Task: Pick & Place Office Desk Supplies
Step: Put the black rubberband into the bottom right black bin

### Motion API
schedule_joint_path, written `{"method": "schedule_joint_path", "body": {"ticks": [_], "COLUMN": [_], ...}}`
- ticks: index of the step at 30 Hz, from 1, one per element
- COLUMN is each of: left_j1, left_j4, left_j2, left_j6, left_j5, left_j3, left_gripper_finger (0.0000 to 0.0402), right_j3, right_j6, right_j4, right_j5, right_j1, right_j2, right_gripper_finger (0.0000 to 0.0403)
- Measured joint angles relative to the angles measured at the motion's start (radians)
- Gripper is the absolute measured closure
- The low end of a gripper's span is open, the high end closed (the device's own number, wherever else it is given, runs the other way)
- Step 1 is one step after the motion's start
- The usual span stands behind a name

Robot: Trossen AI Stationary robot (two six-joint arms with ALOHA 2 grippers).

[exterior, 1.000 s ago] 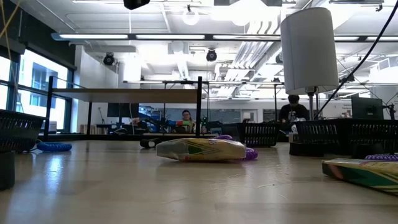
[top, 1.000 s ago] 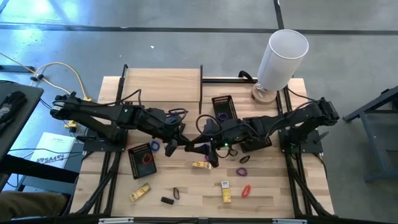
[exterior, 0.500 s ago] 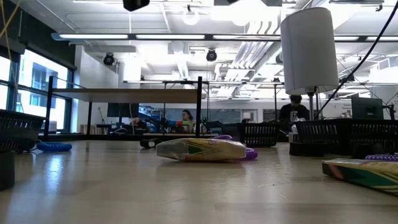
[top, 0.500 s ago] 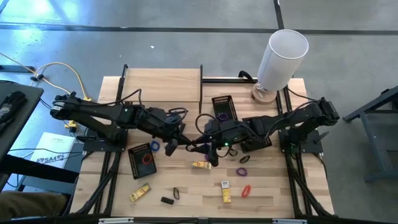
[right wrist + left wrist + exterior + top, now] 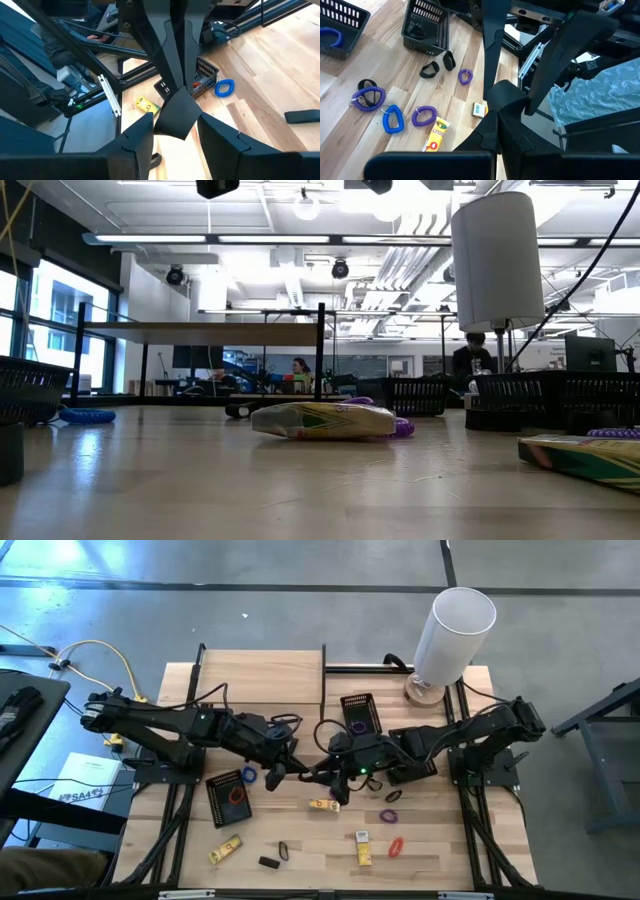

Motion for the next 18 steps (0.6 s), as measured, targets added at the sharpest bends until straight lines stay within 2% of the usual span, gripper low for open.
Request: {"method": "schedule_joint_path", "body": {"ticks": [11, 14, 18], "left_j1": [0.000, 0.000, 0.000], "left_j4": [0.000, 0.000, 0.002], "left_j2": [0.000, 0.000, 0.000], "left_j6": [0.000, 0.000, 0.006], "left_j5": [-0.003, -0.003, -0.006], "left_j3": [0.000, 0.000, 0.000], "left_gripper_finger": [0.0401, 0.0401, 0.0401], "right_j3": [0.000, 0.000, 0.000], "right_j6": [-0.006, -0.008, -0.036], "right_j4": [0.025, 0.025, 0.012], "right_j5": [-0.006, -0.020, -0.019], "right_j1": [-0.019, -0.019, -0.019], "right_j2": [0.000, 0.000, 0.000], "right_gripper_finger": [0.0270, 0.0297, 0.0359]}}
